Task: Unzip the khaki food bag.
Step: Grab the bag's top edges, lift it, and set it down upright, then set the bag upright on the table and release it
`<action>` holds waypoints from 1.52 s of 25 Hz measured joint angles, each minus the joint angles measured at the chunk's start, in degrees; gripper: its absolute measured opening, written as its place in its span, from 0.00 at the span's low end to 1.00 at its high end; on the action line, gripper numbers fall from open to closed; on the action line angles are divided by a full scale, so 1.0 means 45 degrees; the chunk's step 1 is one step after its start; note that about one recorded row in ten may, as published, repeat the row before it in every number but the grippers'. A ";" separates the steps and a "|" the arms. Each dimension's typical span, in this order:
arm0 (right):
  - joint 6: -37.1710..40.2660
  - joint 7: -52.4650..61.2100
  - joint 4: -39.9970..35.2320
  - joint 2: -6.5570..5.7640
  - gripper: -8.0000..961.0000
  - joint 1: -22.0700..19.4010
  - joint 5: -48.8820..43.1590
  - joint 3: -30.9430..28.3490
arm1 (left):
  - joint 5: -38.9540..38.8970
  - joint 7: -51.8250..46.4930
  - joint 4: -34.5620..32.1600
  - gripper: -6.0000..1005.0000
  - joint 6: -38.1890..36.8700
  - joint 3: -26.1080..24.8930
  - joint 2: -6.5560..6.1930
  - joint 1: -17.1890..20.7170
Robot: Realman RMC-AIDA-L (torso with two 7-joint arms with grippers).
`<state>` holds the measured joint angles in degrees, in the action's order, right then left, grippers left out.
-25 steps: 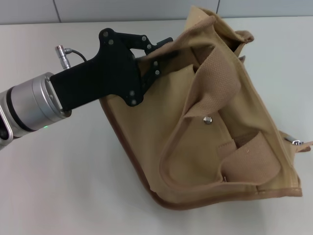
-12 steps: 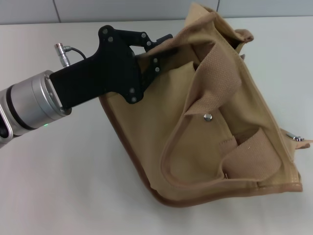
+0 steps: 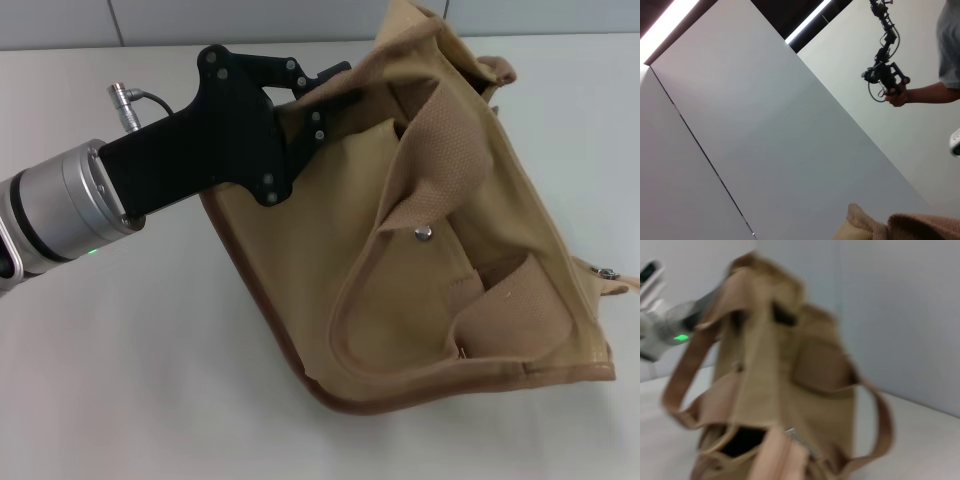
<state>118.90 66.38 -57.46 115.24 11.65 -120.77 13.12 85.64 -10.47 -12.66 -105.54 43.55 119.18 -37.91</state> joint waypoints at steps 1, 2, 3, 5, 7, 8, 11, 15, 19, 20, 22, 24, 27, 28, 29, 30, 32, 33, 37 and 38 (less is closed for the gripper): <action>0.0000 0.0000 0.0000 0.0000 0.86 0.0000 0.0000 0.0000 | 0.0000 0.0000 0.0000 0.06 0.0000 0.0000 0.0000 0.0000; -0.0115 -0.0290 0.0004 0.0241 0.85 0.0042 -0.0055 0.0141 | -0.0001 -0.0001 0.0000 0.06 -0.0002 -0.0002 -0.0001 0.0004; -0.0224 -0.0500 -0.0015 0.0483 0.85 0.0090 -0.0100 0.0235 | -0.0001 -0.0002 -0.0001 0.06 -0.0002 -0.0006 0.0000 0.0003; -0.0727 -0.0989 0.0054 0.0908 0.85 0.0334 -0.0278 0.0410 | -0.0004 -0.0006 0.0000 0.06 -0.0002 -0.0002 0.0000 -0.0006; -0.0809 -0.1104 0.0262 0.0922 0.85 0.0424 -0.0296 0.0433 | -0.0004 -0.0008 0.0000 0.06 -0.0011 0.0002 -0.0001 -0.0011; -0.0907 -0.1288 0.0623 0.0911 0.84 0.0566 -0.0296 0.0466 | -0.0004 -0.0009 0.0000 0.06 -0.0019 0.0008 0.0000 -0.0017; -0.1344 -0.1799 0.1408 0.0905 0.84 0.0970 -0.0337 0.0632 | -0.0006 -0.0094 0.0000 0.06 -0.0032 0.0007 0.0000 -0.0013; -0.2352 -0.1924 0.2208 0.0919 0.83 0.1455 -0.0368 0.1671 | -0.0011 -0.0131 -0.0009 0.06 -0.0050 -0.0001 -0.0001 0.0062; -0.2412 -0.1972 0.2441 0.0917 0.82 0.1717 -0.0328 0.1842 | -0.0017 -0.0133 -0.0011 0.06 -0.0050 0.0004 0.0000 0.0079; -0.2419 -0.2029 0.2492 0.0917 0.82 0.1768 -0.0260 0.1861 | -0.0017 -0.0133 -0.0010 0.06 -0.0050 0.0007 0.0000 0.0084; -0.2453 -0.2180 0.2551 0.0919 0.78 0.1807 -0.0093 0.1866 | -0.0018 -0.0133 -0.0008 0.06 -0.0050 0.0011 -0.0001 0.0098; -0.2483 -0.2202 0.2560 0.0930 0.73 0.1835 0.0027 0.1823 | -0.0018 -0.0134 -0.0006 0.06 -0.0053 0.0015 -0.0001 0.0114; -0.2508 -0.2191 0.2564 0.0941 0.66 0.1859 0.0322 0.1774 | -0.0019 -0.0133 0.0000 0.06 -0.0060 0.0020 0.0000 0.0168; -0.2510 -0.2187 0.2568 0.0942 0.64 0.1834 0.0478 0.1784 | -0.0019 -0.0134 0.0004 0.06 -0.0062 0.0020 -0.0001 0.0195; -0.2506 -0.2185 0.2572 0.0943 0.62 0.1802 0.0608 0.1794 | -0.0019 -0.0134 0.0009 0.06 -0.0063 0.0016 -0.0001 0.0230; -0.2469 -0.2162 0.2580 0.0941 0.59 0.1762 0.0830 0.1785 | -0.0020 -0.0130 0.0024 0.06 -0.0080 -0.0001 -0.0001 0.0312; -0.2467 -0.2132 0.2582 0.0936 0.49 0.1753 0.0892 0.1770 | -0.0022 -0.0120 0.0038 0.06 -0.0092 -0.0005 0.0000 0.0352; -0.2471 -0.2066 0.2577 0.0933 0.45 0.1748 0.0941 0.1747 | -0.0031 -0.0086 0.0084 0.06 -0.0126 -0.0008 -0.0001 0.0396; -0.2502 -0.1787 0.2446 0.0930 0.25 0.1727 0.1396 0.1730 | -0.0042 -0.0009 0.0215 0.06 -0.0188 -0.0005 0.0000 0.0623; -0.2518 -0.1701 0.2389 0.0930 0.20 0.1703 0.1602 0.1730 | -0.0044 0.0083 0.0263 0.06 -0.0200 0.0006 0.0000 0.0697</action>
<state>107.57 58.73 -46.71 119.42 19.31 -113.56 20.90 85.44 -10.10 -11.47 -106.44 43.57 119.18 -34.77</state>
